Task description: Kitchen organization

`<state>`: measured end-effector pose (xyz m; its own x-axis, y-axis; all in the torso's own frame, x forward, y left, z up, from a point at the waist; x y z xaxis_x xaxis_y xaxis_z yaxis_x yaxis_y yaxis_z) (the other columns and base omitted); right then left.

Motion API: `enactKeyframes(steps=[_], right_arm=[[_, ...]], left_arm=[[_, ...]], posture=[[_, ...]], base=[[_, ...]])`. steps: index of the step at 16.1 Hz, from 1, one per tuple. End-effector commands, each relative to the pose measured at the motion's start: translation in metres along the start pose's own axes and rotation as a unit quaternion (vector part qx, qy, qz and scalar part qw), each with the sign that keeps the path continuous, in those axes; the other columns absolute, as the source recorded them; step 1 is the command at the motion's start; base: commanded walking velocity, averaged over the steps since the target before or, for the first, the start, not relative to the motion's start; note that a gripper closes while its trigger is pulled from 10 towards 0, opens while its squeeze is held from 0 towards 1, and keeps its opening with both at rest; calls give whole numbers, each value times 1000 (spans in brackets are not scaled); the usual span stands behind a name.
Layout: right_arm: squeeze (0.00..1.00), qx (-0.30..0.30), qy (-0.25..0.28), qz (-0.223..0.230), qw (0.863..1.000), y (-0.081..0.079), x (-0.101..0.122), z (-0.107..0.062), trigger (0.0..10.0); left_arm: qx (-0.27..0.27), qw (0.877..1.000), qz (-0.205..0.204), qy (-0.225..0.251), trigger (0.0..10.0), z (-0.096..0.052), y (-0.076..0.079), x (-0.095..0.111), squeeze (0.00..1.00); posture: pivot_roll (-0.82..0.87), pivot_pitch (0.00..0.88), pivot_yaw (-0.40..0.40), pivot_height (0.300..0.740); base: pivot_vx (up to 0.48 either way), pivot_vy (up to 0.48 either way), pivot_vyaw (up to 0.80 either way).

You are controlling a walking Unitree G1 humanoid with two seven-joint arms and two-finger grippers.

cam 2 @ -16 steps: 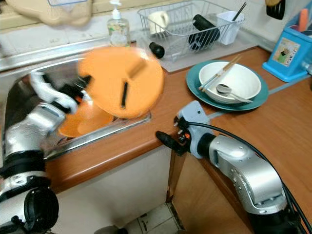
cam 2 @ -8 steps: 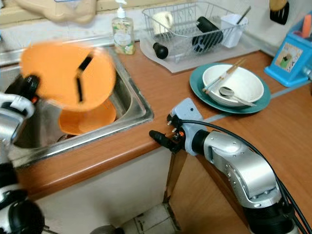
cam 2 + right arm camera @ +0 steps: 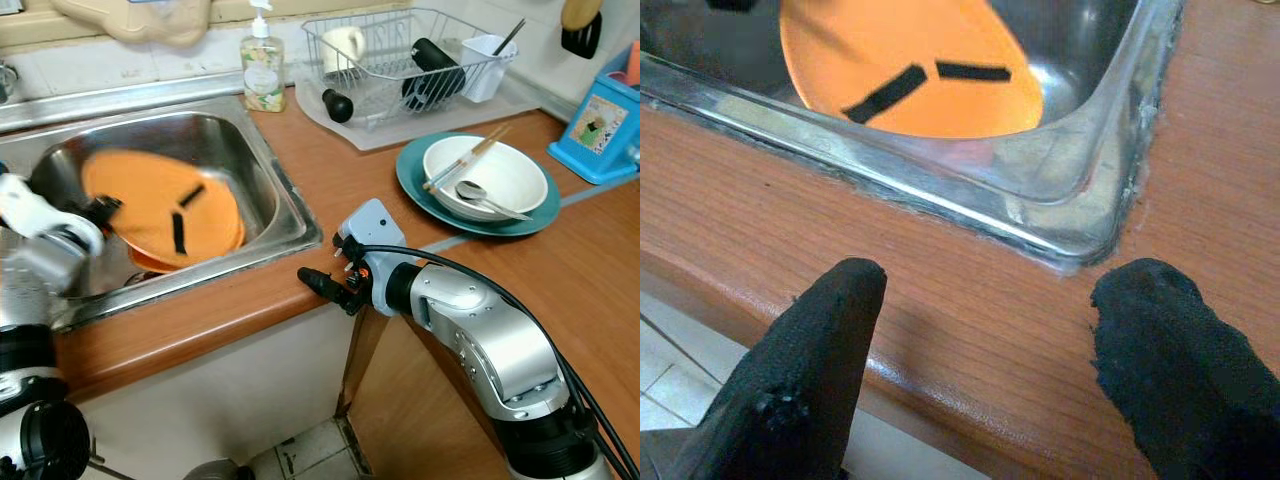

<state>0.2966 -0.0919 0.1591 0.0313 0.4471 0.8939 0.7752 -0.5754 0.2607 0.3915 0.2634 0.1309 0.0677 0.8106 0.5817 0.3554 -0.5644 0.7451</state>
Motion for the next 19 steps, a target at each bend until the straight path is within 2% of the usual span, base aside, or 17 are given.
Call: enactKeyframes(steps=[1, 5, 6, 7, 11, 15, 16, 17, 18, 19], right_arm=[[0, -5, -7, -2, 1000, 2, -2, 0, 10000], [0, -1, -2, -4, 1000, -1, -1, 0, 10000], [0, 5, 2, -7, 1000, -4, 0, 0, 10000], [0, 11, 5, -9, 1000, -6, 1, 0, 10000], [0, 14, 9, -11, 1000, -8, 2, 1, 10000], [0, 1, 7, -10, 1000, -6, 0, 1, 10000], [0, -11, 7, 1, 1000, -3, -1, 1, 10000], [690, -34, 8, 16, 999, 4, -1, 1, 10000], [1000, -57, 13, 31, 998, 11, 1, 1, 10000], [1000, -87, 25, 47, 995, 22, 5, 1, 10000]], left_arm=[[7, 1000, 15, 15, 10000, 4, 10, 6, 0], [32, 998, 41, -26, 10000, 12, 6, -10, 0], [32, 998, 42, -28, 10000, 13, 5, -12, 200], [30, 998, 40, -31, 10000, 14, 6, -14, 1000], [27, 997, 64, -32, 10000, 14, 3, -14, 1000], [27, 987, 158, -9, 10000, 8, -1, -3, 1000], [2, 983, 182, 6, 10000, 6, 5, 3, 1000], [-29, 977, 208, 24, 10000, 3, 14, 7, 1000], [-49, 970, 235, 36, 10000, 0, 21, 9, 1000], [-105, 955, 275, 44, 10000, -8, 38, 5, 1000]], posture=[[-136, 0, 68, 740], [-142, 0, 76, 740], [-144, 0, 79, 740], [-143, 0, 78, 740], [-139, 0, 74, 740], [-138, 0, 75, 740], [-138, 0, 77, 740], [-139, 0, 80, 740], [-138, 0, 80, 740], [-137, 0, 79, 740]], base=[[0, 0, 0], [0, 0, 0], [0, 0, 0], [0, 0, 0], [0, 0, 0], [0, 0, 0], [0, 0, 0], [0, 0, 0], [0, 0, 0], [0, 0, 0]])
Point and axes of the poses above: a point about 5 cm out from each wrist's last joint towards the gripper, its own z axis pointing out of the wrist towards the gripper, its own x axis along the axis of the wrist's last joint, y = z × x, the point moved 5 cm from there along z, pointing out of the wrist towards the gripper, and after that the axes turned 13 degrees about -z, right-handed, at the moved point
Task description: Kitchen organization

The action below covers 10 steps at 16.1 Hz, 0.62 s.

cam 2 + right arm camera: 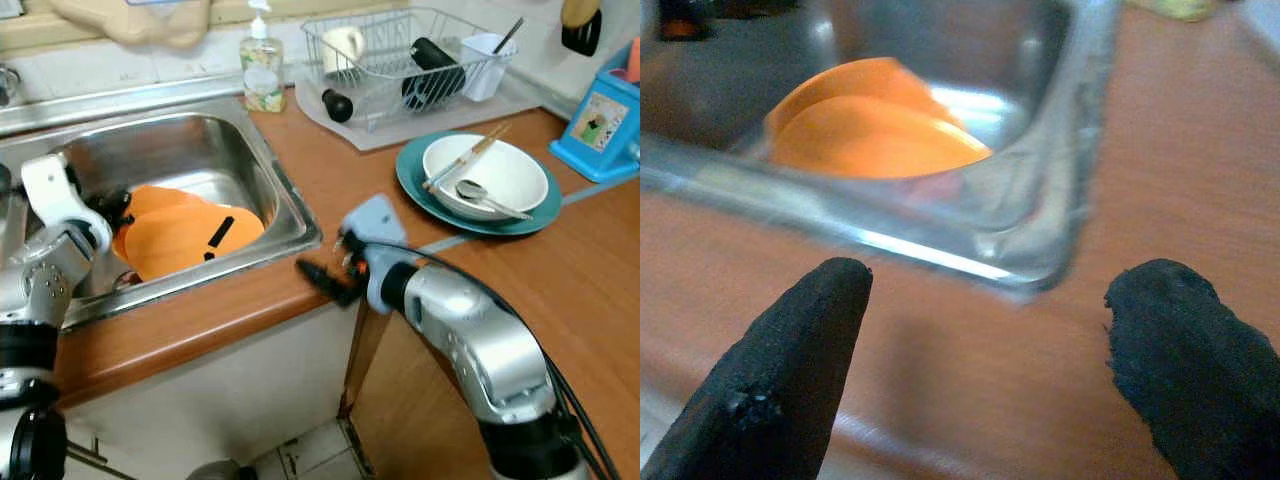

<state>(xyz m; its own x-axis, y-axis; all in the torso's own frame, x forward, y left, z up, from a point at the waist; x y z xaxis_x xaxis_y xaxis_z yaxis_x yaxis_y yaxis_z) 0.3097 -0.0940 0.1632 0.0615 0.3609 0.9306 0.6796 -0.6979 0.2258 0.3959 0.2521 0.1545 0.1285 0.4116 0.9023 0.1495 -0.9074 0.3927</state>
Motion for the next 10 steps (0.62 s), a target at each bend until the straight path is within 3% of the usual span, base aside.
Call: enactKeyframes(steps=[1, 5, 6, 10], right_arm=[[1000, -44, 16, 12, 999, 16, 8, -1, 10000], [1000, -90, 36, -6, 995, 24, 16, 5, 10000], [1000, -120, 25, -21, 992, 31, 16, 10, 10000], [1000, -180, 2, -35, 983, 49, 12, 22, 10000]], left_arm=[[-84, 995, 52, 24, 10000, -12, 31, 6, 1000], [-149, 980, 120, 48, 10000, -32, 53, -4, 1000], [-177, 975, 129, 44, 10000, -43, 61, -15, 1000], [-239, 961, 138, 18, 10000, -64, 75, -35, 1000]], posture=[[-134, 0, 77, 740], [-123, 0, 67, 740], [-123, 0, 66, 740], [-124, 0, 61, 740]], base=[[0, 0, 0], [0, 0, 0], [0, 0, 0], [0, 0, 0]])
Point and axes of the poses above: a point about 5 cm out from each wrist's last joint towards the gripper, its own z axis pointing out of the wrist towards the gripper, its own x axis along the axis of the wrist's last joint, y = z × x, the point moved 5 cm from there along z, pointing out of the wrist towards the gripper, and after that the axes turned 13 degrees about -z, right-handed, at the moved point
